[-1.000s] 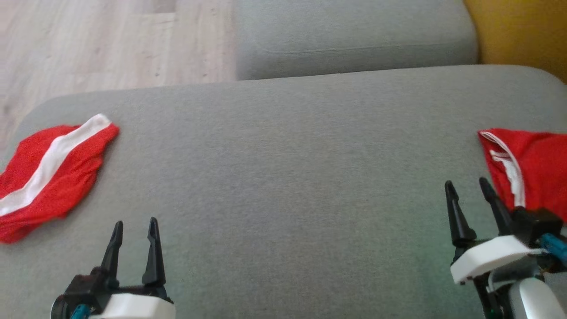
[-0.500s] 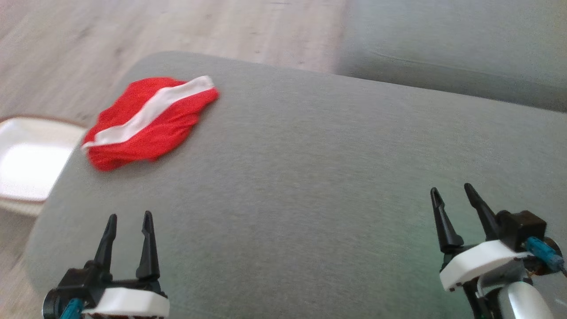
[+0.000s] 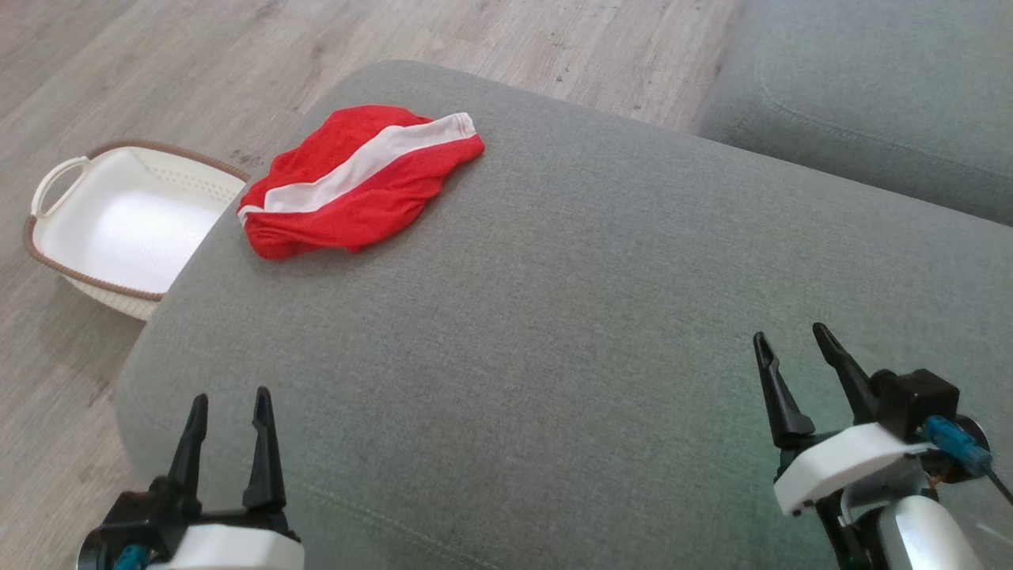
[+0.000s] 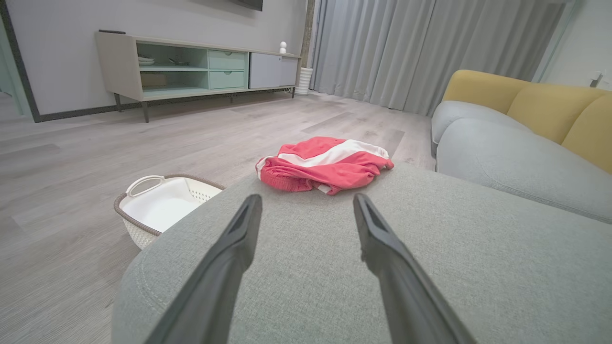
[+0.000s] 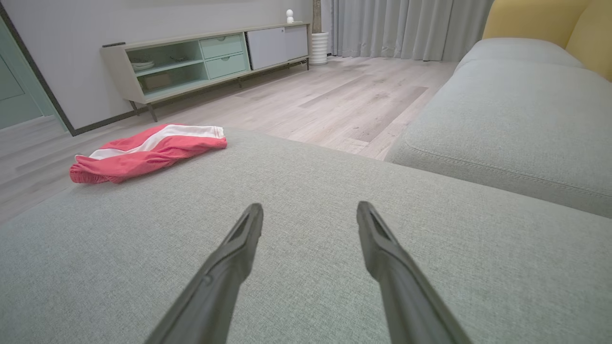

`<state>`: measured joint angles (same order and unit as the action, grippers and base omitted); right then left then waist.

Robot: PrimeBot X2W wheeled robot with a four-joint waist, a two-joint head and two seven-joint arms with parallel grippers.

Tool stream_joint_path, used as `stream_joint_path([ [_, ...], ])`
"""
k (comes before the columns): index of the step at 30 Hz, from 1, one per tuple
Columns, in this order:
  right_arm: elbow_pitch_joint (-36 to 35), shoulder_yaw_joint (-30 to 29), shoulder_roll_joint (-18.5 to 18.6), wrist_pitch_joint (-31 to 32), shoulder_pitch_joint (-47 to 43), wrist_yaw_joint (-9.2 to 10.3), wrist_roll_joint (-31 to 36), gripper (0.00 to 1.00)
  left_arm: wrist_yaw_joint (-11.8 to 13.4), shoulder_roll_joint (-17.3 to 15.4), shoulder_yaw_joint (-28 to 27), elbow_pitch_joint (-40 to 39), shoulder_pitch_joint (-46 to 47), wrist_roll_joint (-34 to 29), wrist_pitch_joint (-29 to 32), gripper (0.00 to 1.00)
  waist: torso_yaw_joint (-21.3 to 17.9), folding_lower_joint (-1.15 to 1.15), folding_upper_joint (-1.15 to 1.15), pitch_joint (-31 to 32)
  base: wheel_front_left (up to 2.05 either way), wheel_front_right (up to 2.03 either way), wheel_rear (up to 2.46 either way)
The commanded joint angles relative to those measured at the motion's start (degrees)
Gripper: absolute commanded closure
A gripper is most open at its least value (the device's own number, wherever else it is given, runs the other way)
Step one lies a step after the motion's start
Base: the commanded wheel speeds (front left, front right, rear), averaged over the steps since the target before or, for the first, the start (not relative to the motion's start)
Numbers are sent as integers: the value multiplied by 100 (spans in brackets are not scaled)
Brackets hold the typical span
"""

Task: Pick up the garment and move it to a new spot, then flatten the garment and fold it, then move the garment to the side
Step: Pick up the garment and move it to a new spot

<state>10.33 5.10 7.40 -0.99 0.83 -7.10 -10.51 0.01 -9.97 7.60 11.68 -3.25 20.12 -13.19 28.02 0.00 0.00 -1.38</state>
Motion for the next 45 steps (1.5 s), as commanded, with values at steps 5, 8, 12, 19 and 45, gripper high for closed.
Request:
stream_joint_path([
  [5, -197, 83, 98, -35, 208, -39, 1, 0, -68, -26, -96, -352, 325, 68, -43, 0, -105, 0, 0, -69, 0, 0, 0],
  [8, -296, 58, 124, -15, 231, -39, 30, 0, -119, -45, -118, -613, 579, 208, 183, 0, -174, 0, 0, -198, 0, 0, 0],
  [12, -412, 39, 181, 36, 287, -39, 57, 0, -3, -140, -285, -824, 1053, 375, 673, 0, -272, 0, 0, -409, 0, 0, 0],
  [19, -798, 96, 330, 151, 643, -39, 74, 0, 121, -712, -787, -680, 2354, 842, 1996, 0, -824, 0, 0, -1260, 0, 0, 0],
  [45, -1888, 52, 757, 216, 1269, -39, 0, 0, 1621, -1808, -2519, 1347, 3086, 2122, 4672, 36, -2717, 0, 0, -3458, 0, 0, 0],
])
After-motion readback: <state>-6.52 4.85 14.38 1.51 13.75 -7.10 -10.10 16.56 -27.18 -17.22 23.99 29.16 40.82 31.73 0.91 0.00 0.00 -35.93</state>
